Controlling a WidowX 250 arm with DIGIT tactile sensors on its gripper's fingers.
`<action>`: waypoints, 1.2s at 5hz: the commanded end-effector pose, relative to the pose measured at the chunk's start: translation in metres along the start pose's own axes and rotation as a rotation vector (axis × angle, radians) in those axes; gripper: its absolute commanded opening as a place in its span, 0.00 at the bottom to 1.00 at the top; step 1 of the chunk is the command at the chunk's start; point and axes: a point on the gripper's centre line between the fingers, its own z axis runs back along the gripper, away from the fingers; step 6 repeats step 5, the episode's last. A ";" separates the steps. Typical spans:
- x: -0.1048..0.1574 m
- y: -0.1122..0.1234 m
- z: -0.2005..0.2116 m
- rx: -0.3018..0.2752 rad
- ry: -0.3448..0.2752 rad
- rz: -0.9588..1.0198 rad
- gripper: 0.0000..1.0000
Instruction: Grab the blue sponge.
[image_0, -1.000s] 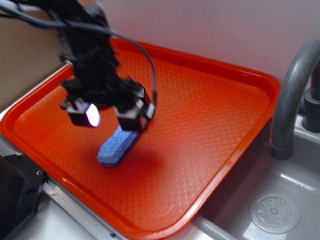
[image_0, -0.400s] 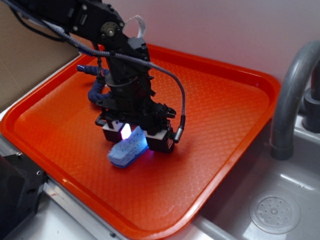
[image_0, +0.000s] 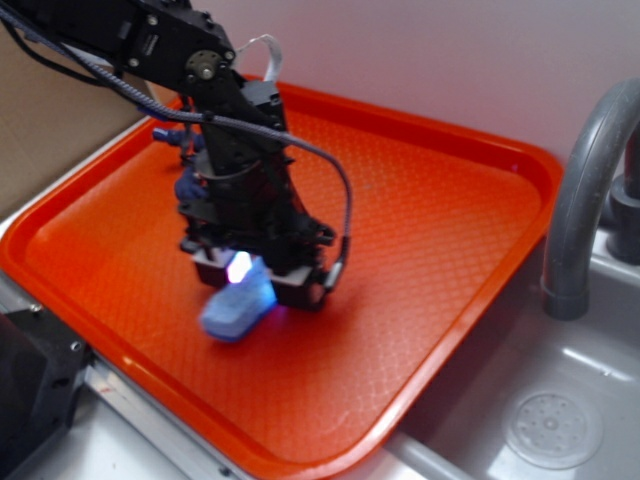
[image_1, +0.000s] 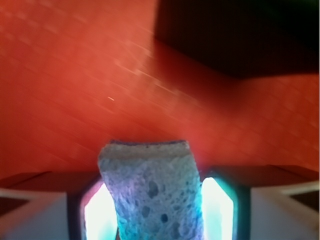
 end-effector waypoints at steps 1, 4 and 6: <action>0.020 0.021 0.099 -0.045 0.048 -0.036 0.00; -0.006 0.058 0.194 -0.279 -0.052 -0.187 0.00; -0.003 0.058 0.197 -0.267 -0.036 -0.181 0.00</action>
